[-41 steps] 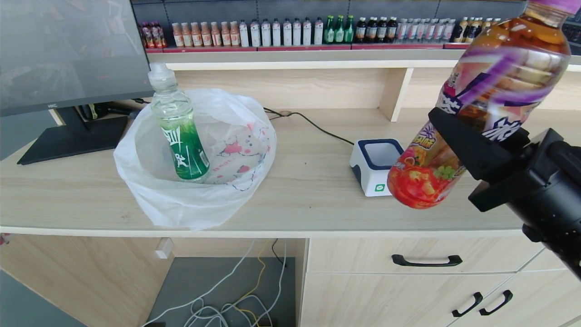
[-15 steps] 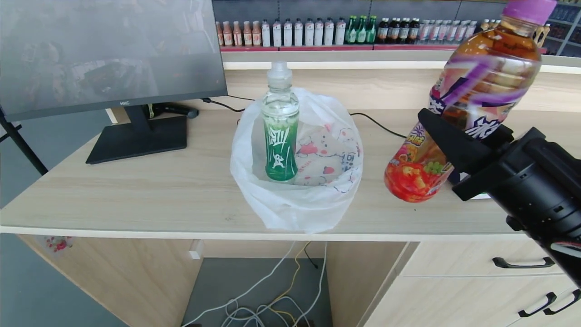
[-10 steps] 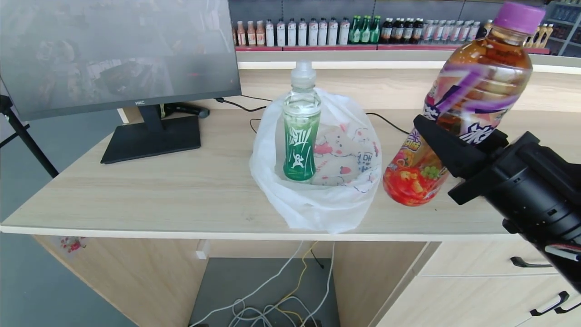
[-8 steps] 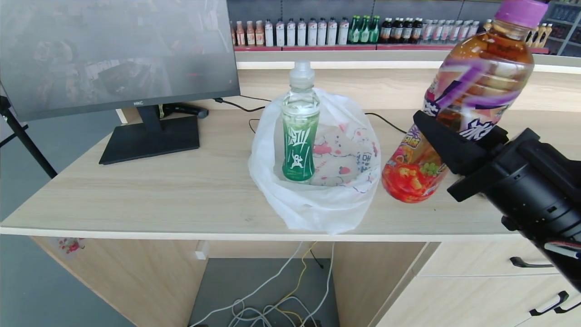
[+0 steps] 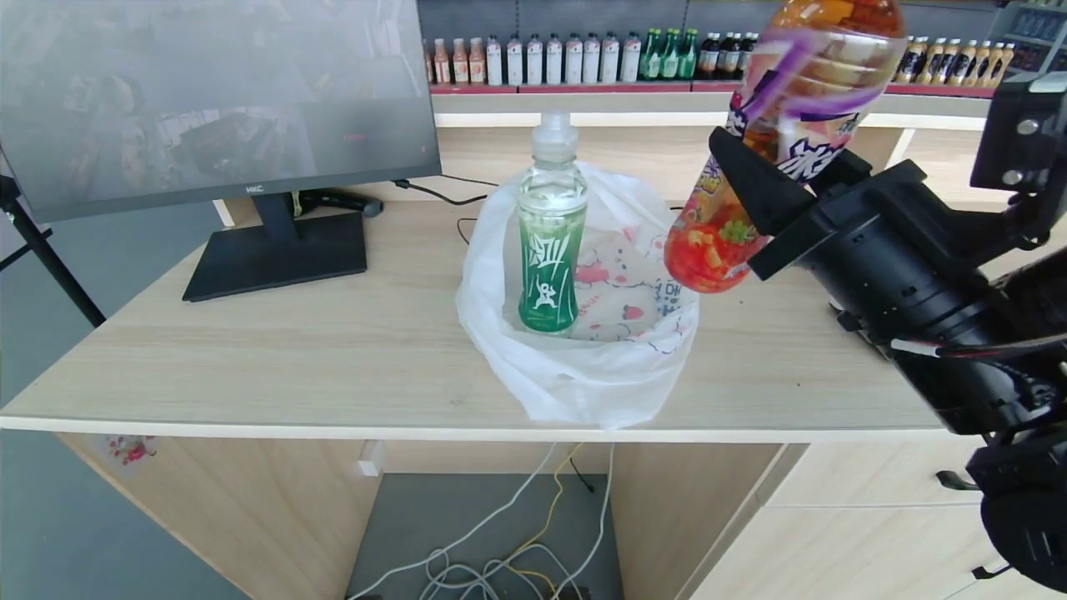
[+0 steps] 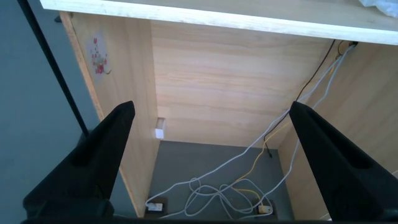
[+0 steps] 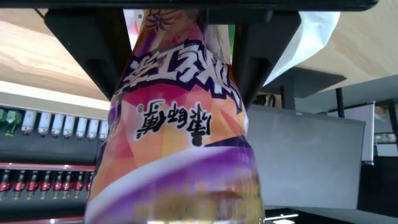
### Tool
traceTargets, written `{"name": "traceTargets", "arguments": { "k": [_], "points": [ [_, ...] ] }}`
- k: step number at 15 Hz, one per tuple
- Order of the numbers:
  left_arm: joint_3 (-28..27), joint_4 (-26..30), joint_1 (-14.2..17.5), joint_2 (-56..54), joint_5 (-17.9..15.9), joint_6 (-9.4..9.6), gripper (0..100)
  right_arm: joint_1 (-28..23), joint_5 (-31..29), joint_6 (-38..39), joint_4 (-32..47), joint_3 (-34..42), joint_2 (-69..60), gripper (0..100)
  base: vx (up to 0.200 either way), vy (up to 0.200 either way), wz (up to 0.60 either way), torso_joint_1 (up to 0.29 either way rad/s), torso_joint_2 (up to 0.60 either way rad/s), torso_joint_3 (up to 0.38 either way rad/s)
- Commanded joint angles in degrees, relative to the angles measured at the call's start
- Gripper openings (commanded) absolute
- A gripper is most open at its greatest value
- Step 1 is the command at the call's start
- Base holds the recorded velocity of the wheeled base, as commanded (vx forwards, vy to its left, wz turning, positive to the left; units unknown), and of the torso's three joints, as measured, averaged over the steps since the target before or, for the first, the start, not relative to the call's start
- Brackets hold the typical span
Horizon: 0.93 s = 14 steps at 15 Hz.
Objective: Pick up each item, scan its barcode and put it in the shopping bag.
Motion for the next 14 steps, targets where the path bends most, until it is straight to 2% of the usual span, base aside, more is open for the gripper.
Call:
{"name": "traceTargets", "arguments": {
  "k": [1,4,8,14],
  "points": [
    [0.0,0.0,0.0,0.0,0.0,-0.01,100,1.5,0.1,-1.6,0.6,-8.1,9.1,0,0.000,0.000,0.00,0.000,0.00,0.000],
    [0.0,0.0,0.0,0.0,0.0,-0.01,100,1.9,0.1,-1.8,1.7,-9.8,12.9,0,0.000,0.000,0.00,0.000,0.00,0.000],
    [0.0,0.0,0.0,0.0,0.0,-0.01,100,-1.0,0.0,-0.6,1.5,-10.4,15.3,0,0.000,0.000,0.00,0.000,0.00,0.000],
    [0.0,0.0,0.0,0.0,0.0,-0.01,100,-1.2,-0.6,-0.6,1.4,-11.8,18.5,0,0.000,0.000,0.00,0.000,0.00,0.000]
  ]
}}
